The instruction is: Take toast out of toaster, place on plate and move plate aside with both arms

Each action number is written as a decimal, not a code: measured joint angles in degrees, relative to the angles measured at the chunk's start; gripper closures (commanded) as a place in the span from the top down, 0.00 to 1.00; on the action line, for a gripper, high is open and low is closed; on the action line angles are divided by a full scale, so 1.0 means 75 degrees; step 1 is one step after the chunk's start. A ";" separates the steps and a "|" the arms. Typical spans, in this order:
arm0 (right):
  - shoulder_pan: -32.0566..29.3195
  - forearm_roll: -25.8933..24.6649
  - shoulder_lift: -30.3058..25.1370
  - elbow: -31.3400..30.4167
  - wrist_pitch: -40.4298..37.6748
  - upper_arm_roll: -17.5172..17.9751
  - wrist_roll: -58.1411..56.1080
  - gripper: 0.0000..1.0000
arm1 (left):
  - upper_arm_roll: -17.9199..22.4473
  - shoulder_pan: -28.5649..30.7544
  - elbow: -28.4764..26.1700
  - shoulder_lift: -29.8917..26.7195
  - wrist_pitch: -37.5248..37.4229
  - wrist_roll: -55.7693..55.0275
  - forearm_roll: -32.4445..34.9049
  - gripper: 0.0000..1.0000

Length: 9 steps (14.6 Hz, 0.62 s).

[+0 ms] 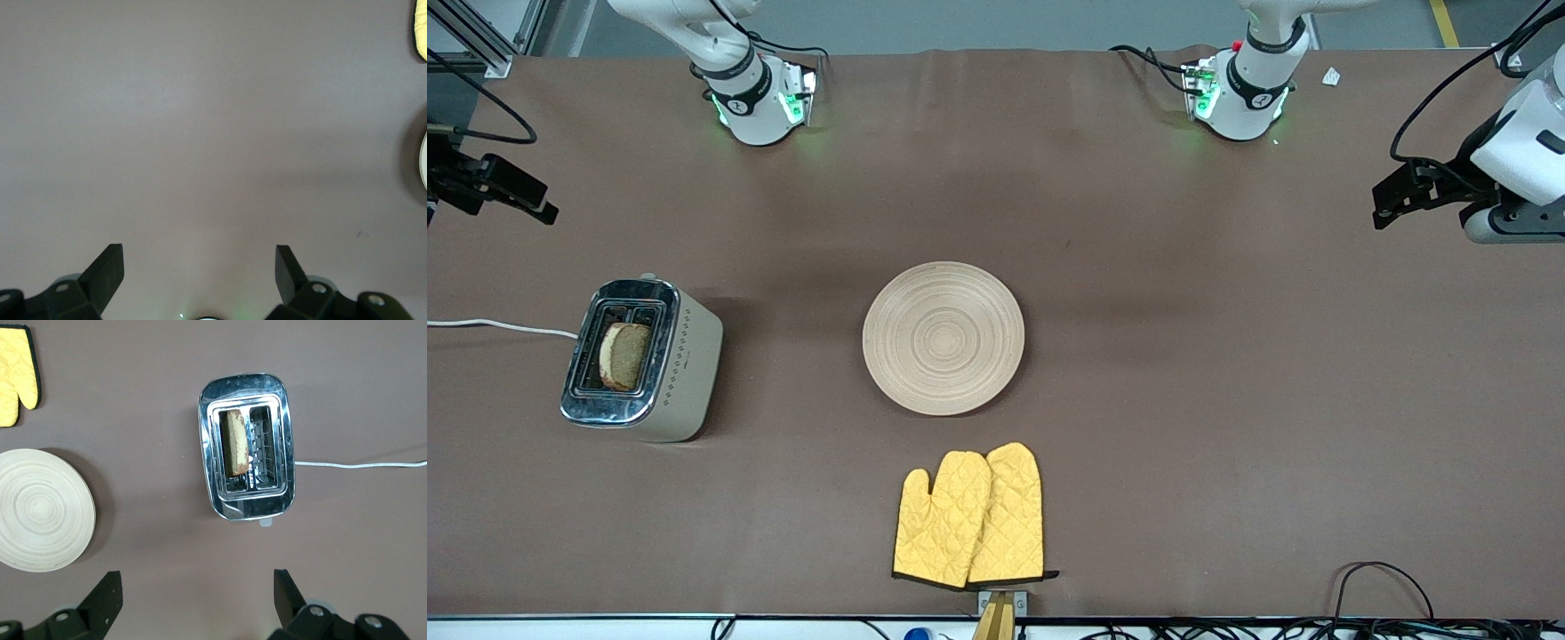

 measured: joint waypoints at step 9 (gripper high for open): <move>-0.0153 -0.0022 0.0445 -0.0028 0.0140 -0.0005 -0.0004 1.00 | 0.0023 0.0006 0.0000 0.0013 0.0000 0.0000 0.0000 1.00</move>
